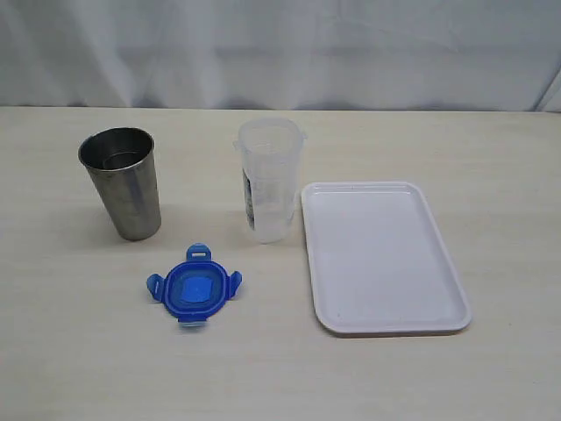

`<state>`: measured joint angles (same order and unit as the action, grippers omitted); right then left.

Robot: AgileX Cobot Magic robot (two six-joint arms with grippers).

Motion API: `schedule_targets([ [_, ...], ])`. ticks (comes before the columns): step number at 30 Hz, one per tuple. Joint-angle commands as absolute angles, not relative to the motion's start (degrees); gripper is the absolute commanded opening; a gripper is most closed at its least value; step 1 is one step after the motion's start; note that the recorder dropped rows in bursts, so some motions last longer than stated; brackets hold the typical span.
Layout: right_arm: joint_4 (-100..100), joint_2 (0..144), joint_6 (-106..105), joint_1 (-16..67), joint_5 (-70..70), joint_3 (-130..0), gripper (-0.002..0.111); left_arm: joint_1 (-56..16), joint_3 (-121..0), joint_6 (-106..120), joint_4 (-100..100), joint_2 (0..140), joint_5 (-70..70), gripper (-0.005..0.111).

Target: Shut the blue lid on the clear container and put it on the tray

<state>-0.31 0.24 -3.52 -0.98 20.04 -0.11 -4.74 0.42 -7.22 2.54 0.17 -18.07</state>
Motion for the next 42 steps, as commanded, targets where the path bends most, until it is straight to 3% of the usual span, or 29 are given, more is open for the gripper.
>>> schedule_targets([
  [1,-0.7,0.0,-3.7,-1.2,19.8,0.0,0.004,-4.7,0.0,-7.2,2.8,0.0,-16.0,0.000],
  [7,-0.7,0.0,-3.7,-1.2,19.8,0.0,0.004,-4.7,0.0,-7.2,2.5,0.0,-9.3,0.000],
  [26,-0.7,0.0,-3.7,-1.2,19.8,0.0,0.004,-4.7,0.0,-7.7,1.9,0.0,32.8,0.000],
  [35,-0.7,0.0,-3.7,-1.2,19.8,0.0,0.004,-4.7,-4.9,-6.2,-1.1,4.6,33.3,0.001],
  [37,-0.7,0.0,-3.7,-1.2,19.8,0.0,0.004,-4.7,-6.2,-6.4,-0.4,8.6,33.7,0.008],
  [39,-0.7,0.0,-3.7,-1.2,19.8,0.0,0.004,-4.7,-7.0,-6.4,0.6,13.1,34.9,0.023],
  [42,-0.7,0.0,-3.7,-1.2,19.8,0.0,0.004,-4.7,-7.1,-7.9,1.0,20.9,38.0,0.060],
])
